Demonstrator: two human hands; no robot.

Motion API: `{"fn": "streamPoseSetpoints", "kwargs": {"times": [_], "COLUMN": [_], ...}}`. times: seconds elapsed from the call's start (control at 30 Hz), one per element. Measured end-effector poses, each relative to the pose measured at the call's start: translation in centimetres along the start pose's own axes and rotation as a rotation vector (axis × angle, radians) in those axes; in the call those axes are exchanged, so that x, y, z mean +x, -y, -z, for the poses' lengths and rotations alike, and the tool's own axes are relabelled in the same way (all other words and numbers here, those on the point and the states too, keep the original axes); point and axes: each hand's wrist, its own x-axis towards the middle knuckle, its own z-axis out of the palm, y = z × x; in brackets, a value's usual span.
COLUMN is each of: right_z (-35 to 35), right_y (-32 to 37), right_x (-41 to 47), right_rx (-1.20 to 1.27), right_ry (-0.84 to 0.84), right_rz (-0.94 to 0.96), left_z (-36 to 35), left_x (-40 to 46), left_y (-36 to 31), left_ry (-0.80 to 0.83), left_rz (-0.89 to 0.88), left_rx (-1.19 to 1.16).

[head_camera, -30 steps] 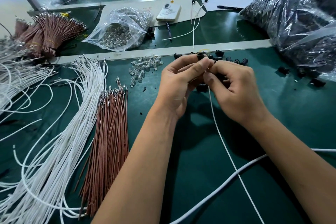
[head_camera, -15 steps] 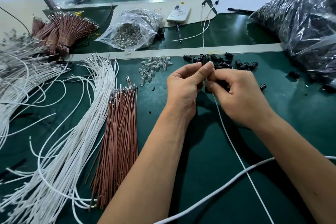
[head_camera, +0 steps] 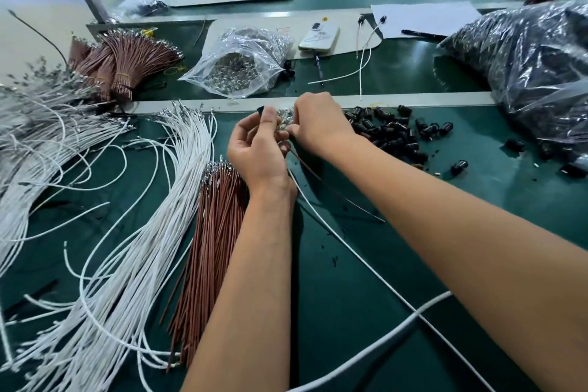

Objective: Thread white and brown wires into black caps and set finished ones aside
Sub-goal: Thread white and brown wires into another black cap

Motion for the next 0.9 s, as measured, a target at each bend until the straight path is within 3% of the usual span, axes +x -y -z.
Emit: {"fn": "streamPoseSetpoints", "kwargs": {"times": [0.2,0.5,0.6,0.73,0.9], "right_z": [0.2,0.6,2.4,5.1,5.7], "right_y": [1.4,1.4,-0.9,-5.9,-10.4], "right_x": [0.9,0.2,-1.4,-6.1,-10.6], "right_rx": [-0.047,-0.085,0.158,0.650,1.155], "right_ry": [0.062,0.102,-0.013,-0.251,-0.300], "right_rz": [-0.032,0.087,0.055,-0.007,-0.126], "left_z": [-0.2,-0.1,-0.4,-1.2,-1.7], "left_x": [0.5,0.4,0.1,-1.7,-3.1], "left_y": [0.2,0.5,0.7,1.8,2.9], "left_ry": [-0.001,0.015,0.117,0.395,0.684], "left_rz": [-0.022,-0.056,-0.005,0.088,0.041], "left_rx": [-0.039,-0.009,0.146,0.362,0.473]}}
